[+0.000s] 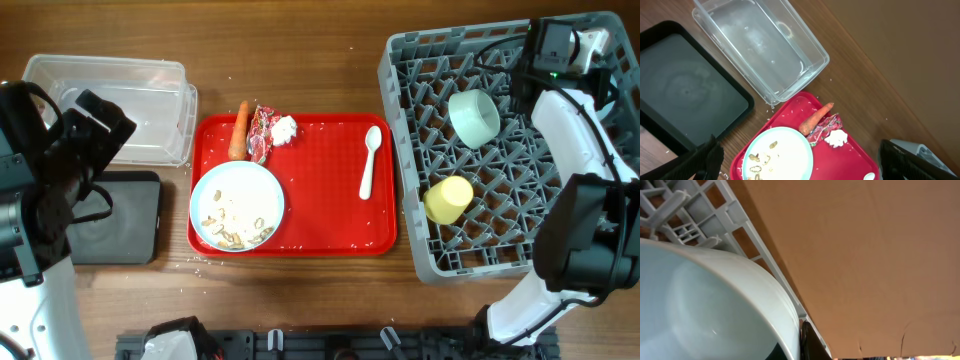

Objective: Sort waste into correct bins and load items into the dishwasher rack
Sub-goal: 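Place the blue bowl upright in the rack's back row, then grasp the white spoon with the right gripper and lift it, then drop the white spoon into the rack and retract the right arm, then pick the white tissue with the left gripper and drop it in the clear bin, then pick the red wrapper with the left gripper and drop it in the clear bin, then grasp the carrot with the left gripper and place it on the black tray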

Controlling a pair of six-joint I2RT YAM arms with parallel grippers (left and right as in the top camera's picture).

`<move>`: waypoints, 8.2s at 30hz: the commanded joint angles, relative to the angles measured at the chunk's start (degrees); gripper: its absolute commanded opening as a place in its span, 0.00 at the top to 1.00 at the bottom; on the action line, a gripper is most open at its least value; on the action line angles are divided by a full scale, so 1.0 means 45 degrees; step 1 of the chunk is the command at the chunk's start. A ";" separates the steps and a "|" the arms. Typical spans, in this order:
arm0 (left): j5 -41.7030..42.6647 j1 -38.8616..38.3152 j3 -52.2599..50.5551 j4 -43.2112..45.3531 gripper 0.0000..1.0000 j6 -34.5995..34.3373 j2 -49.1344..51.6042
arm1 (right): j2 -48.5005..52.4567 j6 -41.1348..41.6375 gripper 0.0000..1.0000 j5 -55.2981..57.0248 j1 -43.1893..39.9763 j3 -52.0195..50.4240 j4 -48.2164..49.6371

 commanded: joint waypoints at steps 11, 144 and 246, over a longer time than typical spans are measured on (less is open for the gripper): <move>-0.0170 0.0078 0.0063 0.0044 0.00 -0.0121 0.0000 | 0.0680 -0.1443 0.96 0.1331 0.1069 -0.0180 0.0738; 0.0029 -0.5697 -0.1520 0.3395 0.12 0.2021 0.7125 | -2.3882 0.3910 0.00 -1.6888 0.3628 -1.7694 0.5459; -0.2351 -0.4828 -0.3570 0.8607 0.64 0.5731 1.0190 | -2.3882 0.3910 0.00 -1.6883 0.3628 -1.7694 0.5459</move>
